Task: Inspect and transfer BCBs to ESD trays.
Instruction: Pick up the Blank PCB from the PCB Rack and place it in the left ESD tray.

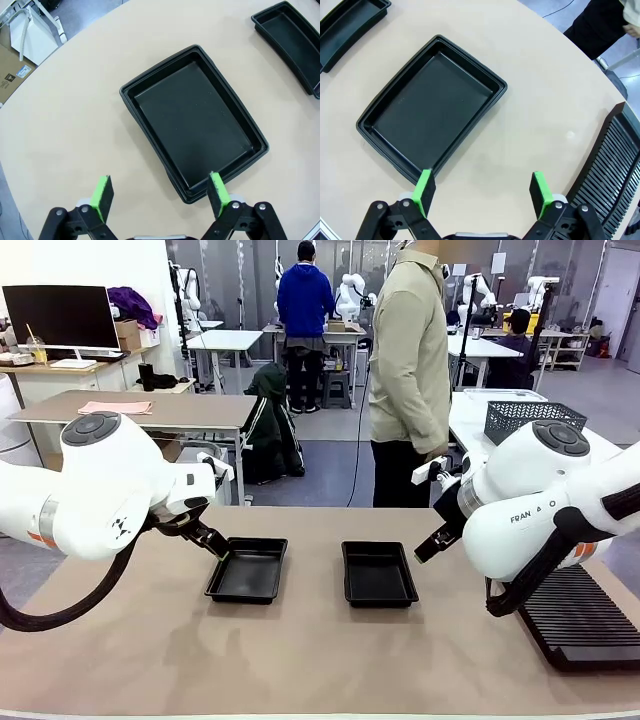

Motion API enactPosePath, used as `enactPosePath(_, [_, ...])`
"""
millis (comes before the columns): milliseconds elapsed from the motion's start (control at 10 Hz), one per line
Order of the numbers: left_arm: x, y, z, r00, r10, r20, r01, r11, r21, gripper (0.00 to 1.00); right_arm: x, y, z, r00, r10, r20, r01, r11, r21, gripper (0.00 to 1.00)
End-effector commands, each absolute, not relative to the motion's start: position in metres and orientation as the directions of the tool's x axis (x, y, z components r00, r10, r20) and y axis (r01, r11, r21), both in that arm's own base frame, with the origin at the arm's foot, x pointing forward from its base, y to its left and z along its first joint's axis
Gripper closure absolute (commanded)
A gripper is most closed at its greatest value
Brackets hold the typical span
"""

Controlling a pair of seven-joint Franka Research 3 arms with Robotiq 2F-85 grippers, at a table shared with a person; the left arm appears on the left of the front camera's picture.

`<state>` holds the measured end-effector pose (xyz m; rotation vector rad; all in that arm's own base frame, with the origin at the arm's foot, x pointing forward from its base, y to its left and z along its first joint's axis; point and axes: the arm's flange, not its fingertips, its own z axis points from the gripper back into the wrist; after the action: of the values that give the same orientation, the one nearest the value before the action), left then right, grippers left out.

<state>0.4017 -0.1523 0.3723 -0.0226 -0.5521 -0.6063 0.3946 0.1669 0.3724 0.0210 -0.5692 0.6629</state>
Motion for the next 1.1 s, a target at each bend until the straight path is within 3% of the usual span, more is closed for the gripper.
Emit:
enactPosePath(0, [0.402,-0.152,0.372,0.683,-0.534,0.499,0.546,0.827,0.138,0.00,0.395,0.167,0.372,0.642,0.576,0.506,-0.587,0.794,-0.158,0.00])
enactPosePath(700, [0.402,-0.152,0.372,0.682,-0.535,0.499,0.547,0.826,0.138,0.00,0.395,0.167,0.372,0.642,0.576,0.506,-0.587,0.794,-0.159,0.00])
enactPosePath(1000, [0.409,-0.123,0.434,0.736,-0.443,0.512,0.557,0.826,-0.086,0.00,0.396,0.142,0.440,0.674,0.489,0.554,-0.595,0.803,0.015,0.00])
